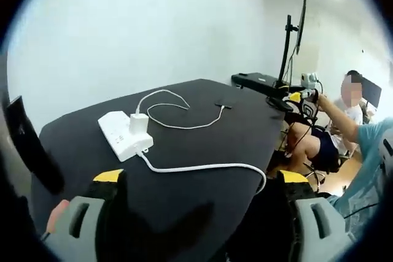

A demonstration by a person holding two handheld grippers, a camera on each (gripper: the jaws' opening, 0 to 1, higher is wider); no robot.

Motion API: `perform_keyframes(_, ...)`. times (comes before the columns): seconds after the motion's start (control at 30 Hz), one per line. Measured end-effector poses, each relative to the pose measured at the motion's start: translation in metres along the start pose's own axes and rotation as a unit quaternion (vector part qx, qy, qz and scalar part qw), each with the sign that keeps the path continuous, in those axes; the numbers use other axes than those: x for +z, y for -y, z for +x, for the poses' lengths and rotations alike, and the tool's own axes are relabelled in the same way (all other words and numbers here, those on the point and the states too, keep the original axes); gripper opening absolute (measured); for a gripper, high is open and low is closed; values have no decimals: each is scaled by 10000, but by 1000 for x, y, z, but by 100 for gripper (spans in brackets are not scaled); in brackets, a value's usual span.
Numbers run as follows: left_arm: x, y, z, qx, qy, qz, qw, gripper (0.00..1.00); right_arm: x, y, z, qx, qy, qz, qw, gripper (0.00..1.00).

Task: Connect the charging cable to the phone, plug the charger into the socket, and turn on the power strip switch to charge the phone.

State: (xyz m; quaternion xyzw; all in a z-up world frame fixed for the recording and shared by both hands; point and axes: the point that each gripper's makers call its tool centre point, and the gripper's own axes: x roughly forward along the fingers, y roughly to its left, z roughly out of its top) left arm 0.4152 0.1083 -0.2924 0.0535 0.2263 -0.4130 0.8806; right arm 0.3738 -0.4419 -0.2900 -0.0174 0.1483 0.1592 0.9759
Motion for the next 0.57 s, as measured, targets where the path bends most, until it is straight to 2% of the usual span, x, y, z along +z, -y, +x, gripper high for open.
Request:
perform_keyframes(0.17, 1, 2, -4, 8, 18, 80, 10000, 96, -2, 14, -10, -90, -44, -23, 9999, 88)
perform_keyframes(0.33, -2, 15, -4, 4, 41, 128, 9999, 95, -1, 25, -15, -151, -34, -30, 9999, 88)
perform_keyframes(0.57, -9, 29, 1, 10, -14, 145, 9999, 94, -4, 23, -15, -166, -72, -47, 9998, 87)
